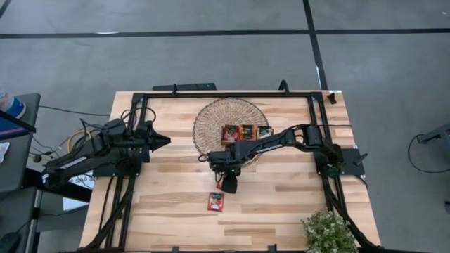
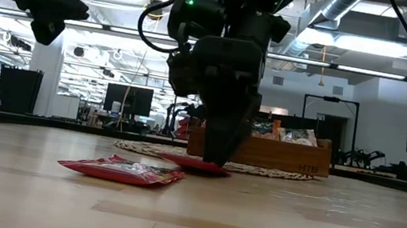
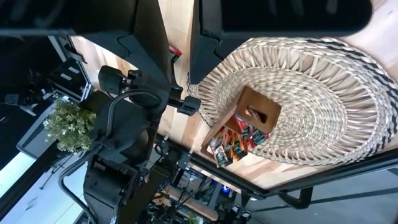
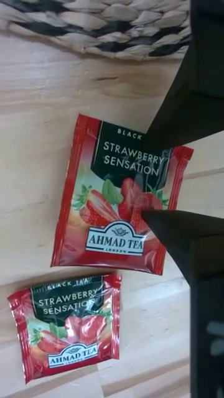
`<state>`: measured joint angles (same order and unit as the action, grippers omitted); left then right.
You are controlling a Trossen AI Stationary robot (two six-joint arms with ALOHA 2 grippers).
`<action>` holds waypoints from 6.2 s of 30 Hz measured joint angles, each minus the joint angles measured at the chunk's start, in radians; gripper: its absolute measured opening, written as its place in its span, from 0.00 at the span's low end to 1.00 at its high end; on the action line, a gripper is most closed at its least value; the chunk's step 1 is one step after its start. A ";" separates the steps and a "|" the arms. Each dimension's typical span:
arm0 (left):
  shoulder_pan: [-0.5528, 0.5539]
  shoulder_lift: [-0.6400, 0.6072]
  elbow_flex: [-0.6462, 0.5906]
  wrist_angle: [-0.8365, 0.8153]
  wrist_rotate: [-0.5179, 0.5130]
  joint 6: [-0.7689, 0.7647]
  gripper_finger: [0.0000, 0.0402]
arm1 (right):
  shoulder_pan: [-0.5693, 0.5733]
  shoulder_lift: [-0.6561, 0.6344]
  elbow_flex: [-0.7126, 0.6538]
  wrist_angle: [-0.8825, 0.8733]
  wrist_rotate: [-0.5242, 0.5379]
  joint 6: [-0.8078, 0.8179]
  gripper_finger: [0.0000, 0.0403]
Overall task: Pick & Place Tea
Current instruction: Put the top red tea bag into the left slot of the wooden organizer
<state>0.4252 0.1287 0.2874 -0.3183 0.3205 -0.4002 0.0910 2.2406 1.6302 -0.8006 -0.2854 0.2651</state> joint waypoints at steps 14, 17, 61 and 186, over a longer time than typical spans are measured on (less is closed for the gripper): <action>0.000 0.000 0.000 0.000 0.000 -0.001 0.13 | 0.008 -0.025 -0.002 -0.007 0.021 0.049 0.34; 0.000 0.000 0.000 0.000 0.000 -0.001 0.13 | -0.001 -0.050 -0.008 -0.034 0.030 0.050 0.35; 0.000 0.000 0.000 -0.001 0.000 -0.006 0.13 | 0.030 -0.013 -0.041 -0.021 0.124 0.105 0.25; 0.000 0.000 0.001 0.001 0.000 -0.014 0.13 | -0.211 0.005 0.481 -0.530 0.440 -0.213 0.00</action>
<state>0.4252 0.1288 0.2882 -0.3176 0.3210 -0.4137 -0.1203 2.2456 2.1113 -1.3306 0.1546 0.0524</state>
